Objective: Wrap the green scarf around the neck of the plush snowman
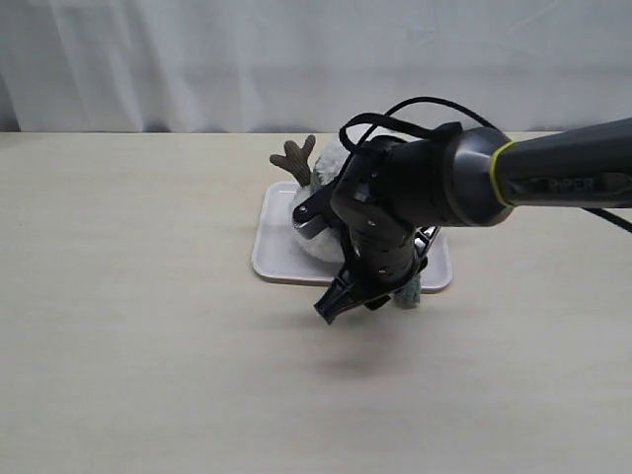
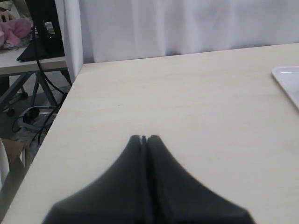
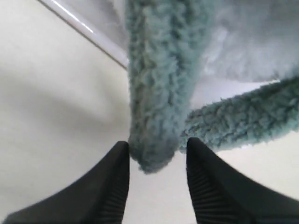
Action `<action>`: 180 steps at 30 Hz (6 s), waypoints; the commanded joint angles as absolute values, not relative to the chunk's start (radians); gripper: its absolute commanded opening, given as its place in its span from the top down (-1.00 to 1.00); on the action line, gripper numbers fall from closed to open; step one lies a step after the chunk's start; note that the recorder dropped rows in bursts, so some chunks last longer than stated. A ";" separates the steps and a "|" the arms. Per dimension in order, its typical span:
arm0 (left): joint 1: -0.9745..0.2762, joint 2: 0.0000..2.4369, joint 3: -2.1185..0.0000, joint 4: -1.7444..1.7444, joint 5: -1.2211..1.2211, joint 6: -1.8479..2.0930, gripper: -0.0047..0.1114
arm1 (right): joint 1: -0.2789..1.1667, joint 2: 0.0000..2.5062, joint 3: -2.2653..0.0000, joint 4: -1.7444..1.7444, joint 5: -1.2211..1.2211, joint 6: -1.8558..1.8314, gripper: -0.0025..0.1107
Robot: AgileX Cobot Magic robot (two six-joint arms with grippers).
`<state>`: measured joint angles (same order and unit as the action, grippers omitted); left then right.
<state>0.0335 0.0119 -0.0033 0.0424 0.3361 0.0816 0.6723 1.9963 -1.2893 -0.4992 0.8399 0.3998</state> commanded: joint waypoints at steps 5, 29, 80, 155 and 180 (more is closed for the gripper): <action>0.034 0.009 0.000 0.040 0.323 0.081 0.92 | 0.666 1.904 -1.292 -0.448 0.960 0.352 0.21; 0.034 0.009 0.000 0.040 0.321 0.081 0.92 | 0.666 1.797 -1.292 -0.422 0.455 0.352 0.89; 0.034 0.009 0.000 0.040 0.321 0.081 0.92 | 0.665 1.958 -1.387 -0.917 0.444 0.708 0.89; 0.034 0.009 0.000 0.040 0.321 0.081 0.92 | 0.665 1.439 -1.274 -0.650 0.786 0.467 0.89; 0.034 0.009 0.000 0.040 0.324 0.081 0.92 | 0.665 0.742 -0.804 -0.579 0.760 0.516 0.89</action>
<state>0.0335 0.0119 -0.0033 0.0424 0.3361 0.0816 0.6658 0.8189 -0.8353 -0.5888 0.7643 0.5128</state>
